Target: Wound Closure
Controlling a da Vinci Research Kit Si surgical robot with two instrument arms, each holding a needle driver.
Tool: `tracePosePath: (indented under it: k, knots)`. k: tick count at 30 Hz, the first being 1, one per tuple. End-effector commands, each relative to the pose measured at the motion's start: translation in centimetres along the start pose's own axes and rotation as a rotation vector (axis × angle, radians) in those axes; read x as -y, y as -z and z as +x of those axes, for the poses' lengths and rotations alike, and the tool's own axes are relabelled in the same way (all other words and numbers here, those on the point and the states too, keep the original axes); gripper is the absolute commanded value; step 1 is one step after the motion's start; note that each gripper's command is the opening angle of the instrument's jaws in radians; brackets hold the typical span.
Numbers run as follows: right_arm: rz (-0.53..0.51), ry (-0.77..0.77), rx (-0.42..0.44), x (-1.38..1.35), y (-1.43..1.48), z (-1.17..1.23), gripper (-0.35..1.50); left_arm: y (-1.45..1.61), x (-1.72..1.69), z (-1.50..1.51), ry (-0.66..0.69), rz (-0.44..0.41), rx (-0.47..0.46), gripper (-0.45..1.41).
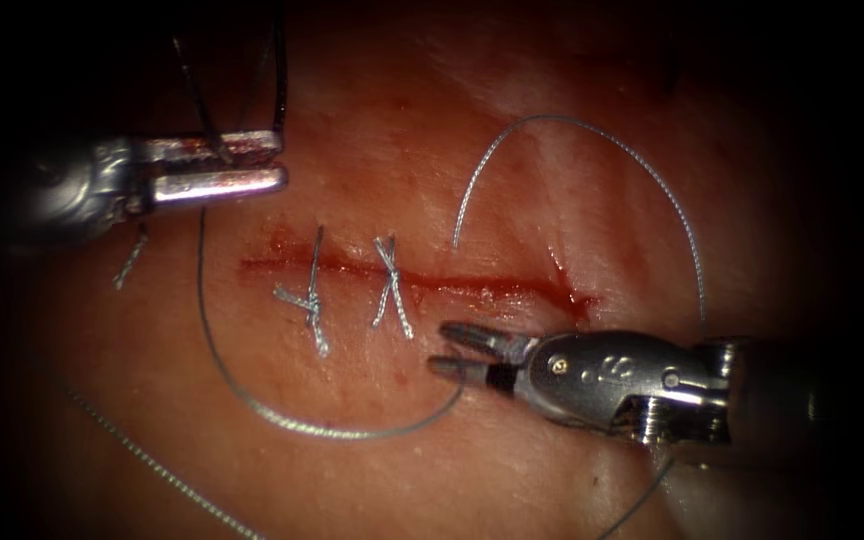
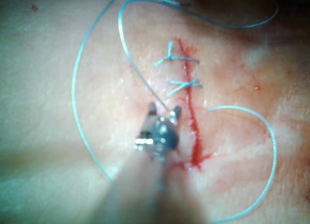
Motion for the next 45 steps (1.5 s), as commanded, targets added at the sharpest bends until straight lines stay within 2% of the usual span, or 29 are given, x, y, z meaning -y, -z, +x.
tracePosePath:
  k: [1,5,8,9,10,15,19,20,22,24,25,29,31,34,36,39,43,45]
  knots:
    - [0.023,0.007,-0.003,0.04,-0.04,-0.04,-0.35,-0.06,-0.01,-0.05,0.000,-0.002,-0.002,-0.45]
    - [0.040,0.012,-0.006,0.22,0.38,0.02,-0.35,-0.06,-0.02,-0.04,0.000,-0.004,-0.004,-0.45]
    - [0.063,0.007,-0.009,0.58,0.91,0.22,-0.35,-0.07,-0.03,-0.04,0.000,-0.006,-0.005,-0.45]
    - [0.069,0.007,-0.010,0.66,1.00,0.26,-0.35,-0.07,-0.03,-0.04,0.000,-0.006,-0.005,-0.45]
    - [0.087,0.009,-0.011,0.86,1.20,0.37,-0.35,-0.08,-0.03,-0.03,0.000,-0.008,-0.006,-0.45]
    - [0.160,0.014,-0.017,1.35,1.55,0.77,-0.35,-0.10,-0.04,-0.03,0.000,-0.012,-0.008,-0.45]
    - [0.210,0.025,-0.023,1.64,1.56,1.19,-0.35,-0.09,-0.04,-0.03,0.000,-0.013,-0.008,-0.45]
    - [0.207,0.034,-0.024,1.64,1.54,1.23,-0.33,-0.09,-0.04,-0.03,0.000,-0.013,-0.008,-0.45]
    - [0.200,0.030,-0.023,1.58,1.52,1.25,0.56,-0.09,-0.04,-0.03,0.000,-0.013,-0.008,-0.45]
    - [0.182,0.027,-0.021,1.44,1.51,1.17,1.08,-0.08,-0.04,-0.03,0.000,-0.014,-0.009,-0.45]
    - [0.180,0.028,-0.021,1.39,1.52,1.12,1.15,-0.08,-0.03,-0.03,0.000,-0.014,-0.009,-0.45]
    - [0.140,0.029,0.015,0.96,1.62,0.77,1.20,-0.07,-0.02,-0.04,0.000,-0.016,-0.009,-0.45]
    - [0.115,0.037,0.020,0.83,1.59,0.70,1.16,-0.07,-0.03,-0.04,0.000,-0.015,-0.009,-0.45]
    - [-0.021,0.049,0.036,0.48,1.33,0.60,1.09,-0.08,-0.03,-0.04,0.000,-0.014,-0.009,-0.45]
    - [-0.059,0.048,0.036,0.34,1.17,0.57,1.11,-0.08,-0.03,-0.04,-0.001,-0.014,-0.009,-0.45]
    - [-0.092,0.043,0.023,0.12,0.76,0.38,1.11,-0.08,-0.04,-0.05,-0.002,-0.014,-0.009,-0.45]
    - [-0.093,0.065,0.017,0.09,0.39,0.11,1.15,-0.08,-0.06,-0.07,-0.004,-0.013,-0.009,-0.45]
    - [-0.094,0.077,0.019,0.11,0.29,0.05,1.13,-0.08,-0.08,-0.09,-0.006,-0.012,-0.009,-0.45]
